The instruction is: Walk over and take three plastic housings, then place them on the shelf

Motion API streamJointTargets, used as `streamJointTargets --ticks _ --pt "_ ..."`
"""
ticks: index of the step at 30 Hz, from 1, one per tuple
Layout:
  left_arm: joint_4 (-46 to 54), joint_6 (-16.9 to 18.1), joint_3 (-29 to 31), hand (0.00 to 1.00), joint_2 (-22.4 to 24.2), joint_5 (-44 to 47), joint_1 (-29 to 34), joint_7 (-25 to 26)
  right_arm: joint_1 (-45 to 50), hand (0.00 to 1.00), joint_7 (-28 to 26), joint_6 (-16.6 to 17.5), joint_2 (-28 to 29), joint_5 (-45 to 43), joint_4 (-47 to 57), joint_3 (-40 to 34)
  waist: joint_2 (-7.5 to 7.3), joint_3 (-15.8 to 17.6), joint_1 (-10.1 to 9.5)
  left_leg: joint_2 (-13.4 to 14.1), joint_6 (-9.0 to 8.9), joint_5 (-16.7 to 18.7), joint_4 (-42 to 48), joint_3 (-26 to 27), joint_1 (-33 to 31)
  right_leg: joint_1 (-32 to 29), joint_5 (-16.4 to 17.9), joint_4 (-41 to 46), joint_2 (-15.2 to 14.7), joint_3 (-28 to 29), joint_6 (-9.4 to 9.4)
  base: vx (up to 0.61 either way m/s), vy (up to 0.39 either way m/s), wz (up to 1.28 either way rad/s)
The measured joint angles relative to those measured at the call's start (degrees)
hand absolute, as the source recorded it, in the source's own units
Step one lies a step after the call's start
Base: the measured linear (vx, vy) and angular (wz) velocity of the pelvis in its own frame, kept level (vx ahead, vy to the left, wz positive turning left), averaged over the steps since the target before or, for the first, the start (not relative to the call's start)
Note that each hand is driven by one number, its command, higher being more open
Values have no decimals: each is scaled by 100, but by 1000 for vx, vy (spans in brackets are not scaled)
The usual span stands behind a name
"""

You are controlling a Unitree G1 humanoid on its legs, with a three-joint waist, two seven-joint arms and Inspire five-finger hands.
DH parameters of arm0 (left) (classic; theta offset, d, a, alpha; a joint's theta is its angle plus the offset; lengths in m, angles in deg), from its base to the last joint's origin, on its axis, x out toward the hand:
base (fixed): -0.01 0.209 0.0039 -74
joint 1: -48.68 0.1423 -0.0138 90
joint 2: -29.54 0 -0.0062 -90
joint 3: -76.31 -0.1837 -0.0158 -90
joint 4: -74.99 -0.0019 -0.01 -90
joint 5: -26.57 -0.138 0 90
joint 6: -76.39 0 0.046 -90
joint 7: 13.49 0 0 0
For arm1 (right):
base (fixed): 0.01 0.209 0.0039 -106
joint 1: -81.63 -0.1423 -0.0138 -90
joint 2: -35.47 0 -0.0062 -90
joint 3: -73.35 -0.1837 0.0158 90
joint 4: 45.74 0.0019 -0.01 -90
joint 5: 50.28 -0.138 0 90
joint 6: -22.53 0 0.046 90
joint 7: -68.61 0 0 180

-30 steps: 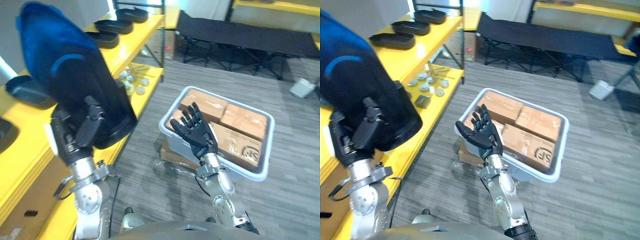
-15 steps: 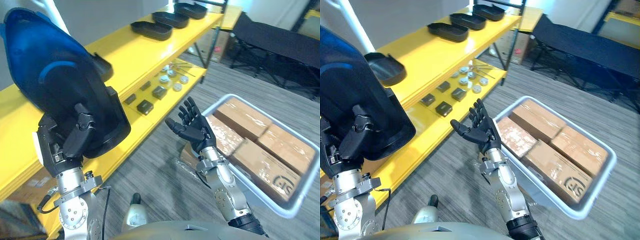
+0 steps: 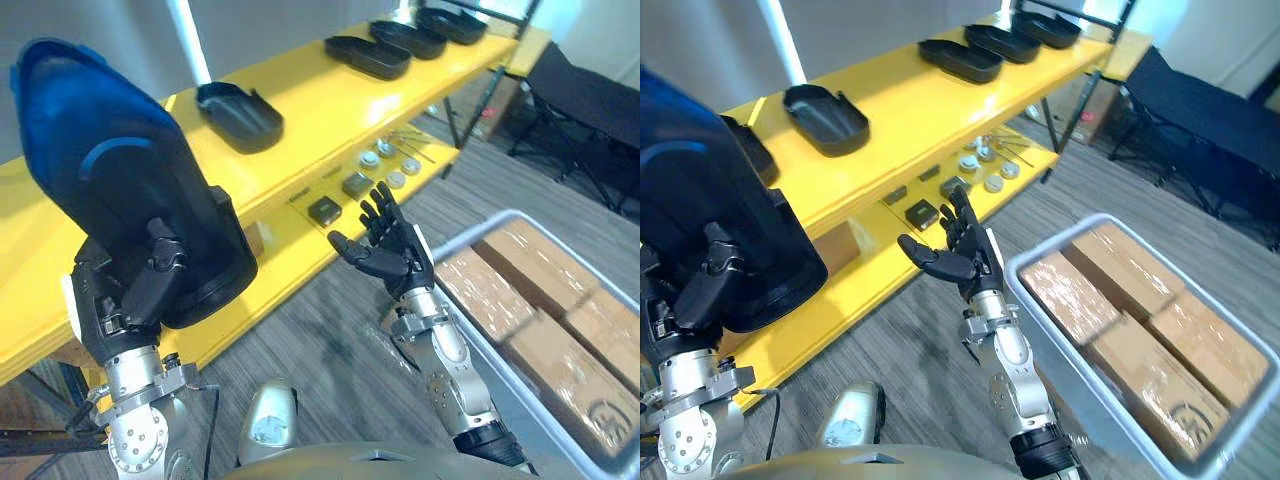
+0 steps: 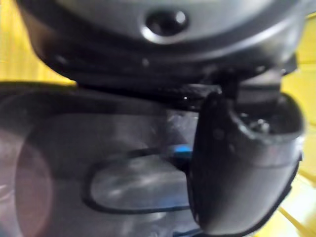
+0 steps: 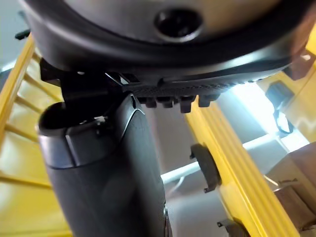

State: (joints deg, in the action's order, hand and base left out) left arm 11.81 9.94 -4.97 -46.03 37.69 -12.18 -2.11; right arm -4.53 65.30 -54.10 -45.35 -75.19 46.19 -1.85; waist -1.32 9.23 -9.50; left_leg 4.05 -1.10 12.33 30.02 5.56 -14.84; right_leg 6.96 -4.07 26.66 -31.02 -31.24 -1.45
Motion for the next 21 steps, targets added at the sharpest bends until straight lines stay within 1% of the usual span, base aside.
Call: streamJointTargets --ticks 1,2,3,4,5,6,7,8,9,10,11,12,13,14,15,16,17,18,19,21 --pt "12 6 85 0 -100 -51 -42 106 -40 100 -30 43 36 181 1 27 63 28 15 -17 54 -81 -322 -187 164 -406 33 706 124 576 -218 245 241 80" --pt "0 1 149 0 -193 -47 -175 164 -130 100 -70 155 61 225 2 42 29 17 42 -65 179 -222 -660 -447 355 -718 589 1356 354 837 -283 279 180 64" --pt "-6 0 179 0 -201 -45 -248 187 -196 100 -82 195 36 229 2 33 30 19 50 -88 197 -257 -813 -530 478 -803 863 1526 490 879 -251 253 100 65" --pt "-6 1 254 0 -200 -36 -373 213 -384 100 -90 257 -13 264 2 -23 37 27 45 -156 221 -336 -1140 -633 798 -895 1243 1472 764 887 -247 214 93 48" --pt "-7 1 286 0 -204 -24 -444 221 -500 100 -90 301 -28 295 4 -66 47 33 49 -186 207 -362 -1283 -683 948 -943 1364 1315 903 903 -236 263 86 60" --pt "-10 1 288 0 -241 -20 -597 238 -723 100 -57 402 -25 400 38 -193 63 32 72 -252 165 -406 -1462 -833 1137 -1094 1498 936 1144 1019 -181 249 21 84" --pt "-42 2 280 0 -308 -22 -789 243 -927 100 19 466 -43 421 149 -318 92 14 148 -295 152 -402 -1531 -1058 1186 -1320 1534 468 1413 1322 -179 285 -34 114" --pt "-75 2 279 0 -350 -23 -920 248 -1080 100 74 490 -70 433 241 -392 117 15 239 -320 131 -395 -1558 -1258 1200 -1504 1522 170 1578 1642 -197 231 -76 123" --pt "-150 2 272 0 -393 -24 -1035 253 -1186 100 145 491 -118 444 334 -435 130 15 285 -340 90 -406 -1610 -1432 1251 -1671 1479 -35 1672 1973 -267 258 -141 127" --pt "-314 -1 263 0 -430 -25 -1147 263 -1293 100 240 499 -176 572 364 -484 140 11 366 -356 -9 -415 -1692 -1659 1385 -1787 1385 -248 1739 2328 -413 281 -208 110" --pt "-396 -9 240 0 -446 -32 -1190 297 -1320 100 287 517 -202 688 364 -514 112 -5 395 -364 -68 -396 -1723 -1737 1459 -1789 1314 -372 1734 2378 -490 353 -310 116" --pt "-517 -31 213 0 -486 -29 -1205 321 -1329 100 353 617 -213 721 364 -563 55 -40 386 -390 -218 -311 -1725 -1839 1550 -1728 933 -799 1710 2346 -597 289 -308 86" --pt "-549 -35 218 0 -518 -27 -1198 332 -1337 100 375 671 -208 719 365 -592 -55 -107 377 -406 -293 -264 -1716 -1860 1567 -1672 563 -1030 1693 2303 -569 277 -389 98" --pt "-628 -58 231 0 -521 -30 -1169 344 -1349 100 373 778 -242 721 364 -696 -153 -213 346 -394 -498 -122 -1704 -1867 1548 -1527 291 -1325 1625 2071 -614 246 -367 72" --pt "-667 -156 201 0 -325 5 -1105 332 -1391 100 365 825 -356 761 366 -797 126 -251 337 -86 -619 -60 -1632 -1753 1477 -1309 221 -1548 1849 1817 -537 234 -341 106" --pt "-691 -242 146 0 -165 7 -1053 266 -1367 100 378 860 -478 775 495 -1007 385 -268 410 290 -614 -89 -1641 -1197 1413 -966 191 -1948 2063 1418 -482 223 -294 92" --pt "-715 -257 113 0 -80 7 -1025 136 -1361 100 382 859 -581 775 572 -1240 496 -290 446 590 -670 -285 -1802 -564 1493 -746 182 -2152 2180 1216 -412 166 -220 107" --pt "-716 -257 74 0 -30 16 -1036 16 -1334 100 391 860 -628 775 659 -1394 526 -300 513 714 -732 -467 -1967 -56 1547 -603 204 -2221 2195 1021 -375 169 -216 82" --pt "-710 -256 -15 0 -27 14 -1079 -108 -1234 100 410 866 -664 772 838 -1600 544 -312 545 772 -723 -619 -2127 317 1598 -535 219 -2224 2189 856 -350 105 -87 69" --pt "-679 -251 -193 0 -63 -3 -1125 -277 -1009 100 424 943 -695 770 1185 -1809 537 -306 569 750 -664 -843 -2390 749 1739 -437 233 -2229 2143 702 -334 109 -40 45"
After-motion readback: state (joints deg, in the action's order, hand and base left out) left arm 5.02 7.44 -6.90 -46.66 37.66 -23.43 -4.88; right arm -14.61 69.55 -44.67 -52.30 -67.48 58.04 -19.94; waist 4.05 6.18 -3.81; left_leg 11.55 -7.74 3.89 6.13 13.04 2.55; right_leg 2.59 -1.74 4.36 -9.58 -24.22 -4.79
